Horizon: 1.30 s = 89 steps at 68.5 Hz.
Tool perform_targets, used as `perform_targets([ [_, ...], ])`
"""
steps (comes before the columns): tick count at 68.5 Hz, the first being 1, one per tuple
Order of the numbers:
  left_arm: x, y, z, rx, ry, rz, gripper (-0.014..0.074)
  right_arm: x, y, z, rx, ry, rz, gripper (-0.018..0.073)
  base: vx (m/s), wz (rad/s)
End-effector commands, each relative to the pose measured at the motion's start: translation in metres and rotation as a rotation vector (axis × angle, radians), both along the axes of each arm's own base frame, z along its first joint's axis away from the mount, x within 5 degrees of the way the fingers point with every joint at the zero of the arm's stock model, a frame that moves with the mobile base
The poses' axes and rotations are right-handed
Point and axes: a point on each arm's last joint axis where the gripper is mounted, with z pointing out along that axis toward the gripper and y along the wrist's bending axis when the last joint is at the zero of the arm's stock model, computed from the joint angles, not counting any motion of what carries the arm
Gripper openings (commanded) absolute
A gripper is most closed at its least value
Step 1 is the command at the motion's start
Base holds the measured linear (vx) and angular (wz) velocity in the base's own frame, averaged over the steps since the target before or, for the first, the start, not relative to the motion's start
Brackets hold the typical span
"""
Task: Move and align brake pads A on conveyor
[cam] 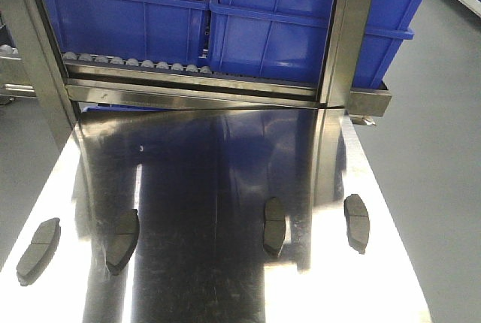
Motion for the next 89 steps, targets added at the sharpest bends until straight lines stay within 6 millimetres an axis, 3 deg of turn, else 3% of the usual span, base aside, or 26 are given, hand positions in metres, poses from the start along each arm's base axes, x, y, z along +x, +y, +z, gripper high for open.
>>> perform_targets([
  [1,0.0089,-0.0003,0.0086,-0.007,-0.038,0.002,-0.0006,-0.0003,0.0004,0.0030,-0.021,-0.071,0.002,-0.0011,0.00,0.00],
  [31,0.0109,-0.0003,0.0063,-0.008,-0.023,0.002,0.0015,-0.0003,0.0004,0.0030,-0.021,-0.071,0.002,-0.0011,0.00,0.00],
  [42,0.0107,0.0001,0.0061,-0.001,-0.019,0.000,0.0115,-0.0003,0.0004,0.0030,-0.021,-0.071,0.002,-0.0011,0.00,0.00],
  [56,0.0096,0.0001,0.0053,-0.002,-0.005,0.000,0.0356,-0.0003,0.0004,0.0030,-0.021,-0.071,0.002,-0.0011,0.00,0.00],
  [63,0.0092,-0.0003,0.0049,-0.008,0.002,0.002,0.0428,-0.0003,0.0004,0.0030,-0.021,-0.071,0.002,-0.0011,0.00,0.00],
  [89,0.0129,-0.0003,0.0079,-0.008,-0.051,0.002,0.0451,-0.0003,0.0004,0.0030,-0.021,-0.071,0.002,-0.0011,0.00,0.00],
])
